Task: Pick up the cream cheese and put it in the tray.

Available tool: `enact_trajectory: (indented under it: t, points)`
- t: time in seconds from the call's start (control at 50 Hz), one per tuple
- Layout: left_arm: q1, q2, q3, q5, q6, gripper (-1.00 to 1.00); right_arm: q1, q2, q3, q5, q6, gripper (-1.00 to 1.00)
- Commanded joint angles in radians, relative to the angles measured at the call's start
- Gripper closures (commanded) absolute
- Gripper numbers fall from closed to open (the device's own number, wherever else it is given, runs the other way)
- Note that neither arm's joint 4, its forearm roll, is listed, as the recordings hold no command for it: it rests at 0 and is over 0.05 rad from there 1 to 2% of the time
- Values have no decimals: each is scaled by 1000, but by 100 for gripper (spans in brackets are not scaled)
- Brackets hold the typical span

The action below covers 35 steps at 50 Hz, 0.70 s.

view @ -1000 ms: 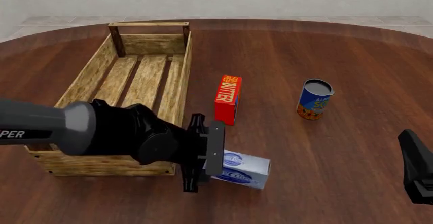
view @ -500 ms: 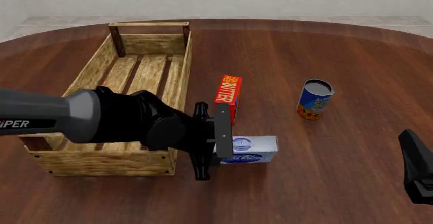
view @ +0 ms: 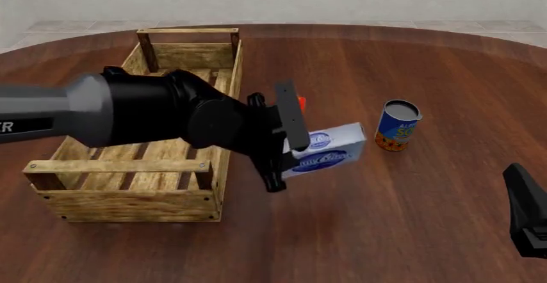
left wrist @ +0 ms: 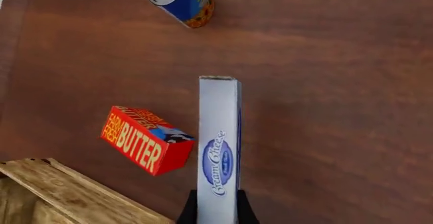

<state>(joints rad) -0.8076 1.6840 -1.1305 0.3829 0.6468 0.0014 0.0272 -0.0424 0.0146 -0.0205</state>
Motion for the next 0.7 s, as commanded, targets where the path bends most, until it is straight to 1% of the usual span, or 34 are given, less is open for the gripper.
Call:
enact_trajectory:
  t: [0.02, 0.06, 0.08, 0.14, 0.18, 0.22, 0.28, 0.3, 0.32, 0.46, 0.5, 0.56, 0.7]
  points:
    - [19, -18, -75, 44, -87, 100, 0, 0, 0, 0, 0, -100]
    - [32, -19, -82, 41, -90, 100, 0, 0, 0, 0, 0, -100]
    - [41, -17, -94, 42, -111, 100, 0, 0, 0, 0, 0, -100]
    - [34, -39, -86, 30, -135, 100, 0, 0, 0, 0, 0, -100]
    - [58, -28, -110, 41, -162, 100, 0, 0, 0, 0, 0, -100]
    - [60, -39, -106, 34, -160, 100, 0, 0, 0, 0, -1, -100]
    - [82, -45, -131, 36, -191, 100, 0, 3, 0, -1, 1, -100]
    - [82, -45, -131, 36, -191, 100, 0, 4, 0, -2, 1, -100]
    - [109, -37, -160, 37, -227, 100, 0, 4, 0, -2, 1, -100]
    - [136, -52, -157, 21, -265, 100, 0, 4, 0, -2, 0, -100]
    - [148, -44, -172, 30, -302, 100, 0, 5, 0, -2, -1, -100]
    - [166, -44, -175, 21, -291, 100, 0, 5, 0, -2, 0, -100]
    - [215, -38, -214, 32, -312, 100, 0, 4, 0, -2, -1, -100]
